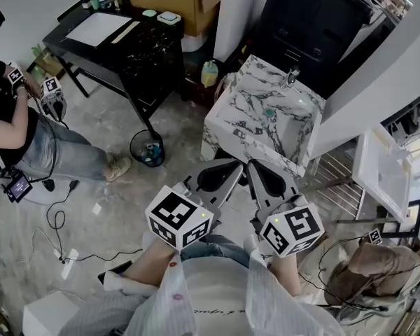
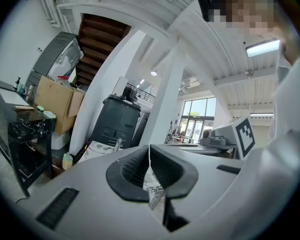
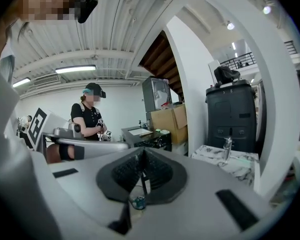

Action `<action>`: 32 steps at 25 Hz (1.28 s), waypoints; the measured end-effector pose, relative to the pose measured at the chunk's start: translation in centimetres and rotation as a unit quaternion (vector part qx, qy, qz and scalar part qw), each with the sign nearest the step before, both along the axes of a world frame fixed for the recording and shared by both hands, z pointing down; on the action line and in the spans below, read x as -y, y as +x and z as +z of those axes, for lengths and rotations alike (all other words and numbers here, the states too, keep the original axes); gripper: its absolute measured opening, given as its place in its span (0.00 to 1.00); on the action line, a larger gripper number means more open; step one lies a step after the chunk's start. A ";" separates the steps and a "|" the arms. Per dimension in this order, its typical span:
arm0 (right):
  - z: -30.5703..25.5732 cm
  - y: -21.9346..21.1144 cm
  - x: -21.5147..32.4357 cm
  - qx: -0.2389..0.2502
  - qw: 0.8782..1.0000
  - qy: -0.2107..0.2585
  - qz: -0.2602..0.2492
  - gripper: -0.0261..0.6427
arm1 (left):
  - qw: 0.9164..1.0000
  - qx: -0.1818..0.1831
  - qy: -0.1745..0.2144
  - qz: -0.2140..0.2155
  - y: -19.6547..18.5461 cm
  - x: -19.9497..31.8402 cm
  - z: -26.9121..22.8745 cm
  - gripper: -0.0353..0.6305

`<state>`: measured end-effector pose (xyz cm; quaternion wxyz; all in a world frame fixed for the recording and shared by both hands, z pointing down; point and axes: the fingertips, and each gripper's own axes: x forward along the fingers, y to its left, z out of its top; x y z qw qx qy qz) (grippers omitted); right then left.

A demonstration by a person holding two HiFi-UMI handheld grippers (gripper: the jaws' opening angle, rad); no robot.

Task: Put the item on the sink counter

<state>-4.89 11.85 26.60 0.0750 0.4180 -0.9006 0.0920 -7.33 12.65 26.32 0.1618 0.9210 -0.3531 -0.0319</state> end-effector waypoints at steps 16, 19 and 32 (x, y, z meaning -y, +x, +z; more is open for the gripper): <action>1.0 0.5 0.5 -0.004 1.000 -0.018 0.005 0.05 | 1.000 0.009 -0.010 0.007 0.6 0.3 0.9 0.09; 1.1 0.7 0.6 -0.003 1.000 -0.021 0.007 0.05 | 1.000 0.012 -0.010 0.013 0.9 0.3 1.0 0.09; -0.4 1.7 0.9 -0.018 1.000 -0.007 0.011 0.05 | 0.984 0.119 0.049 0.126 2.9 -1.3 0.9 0.09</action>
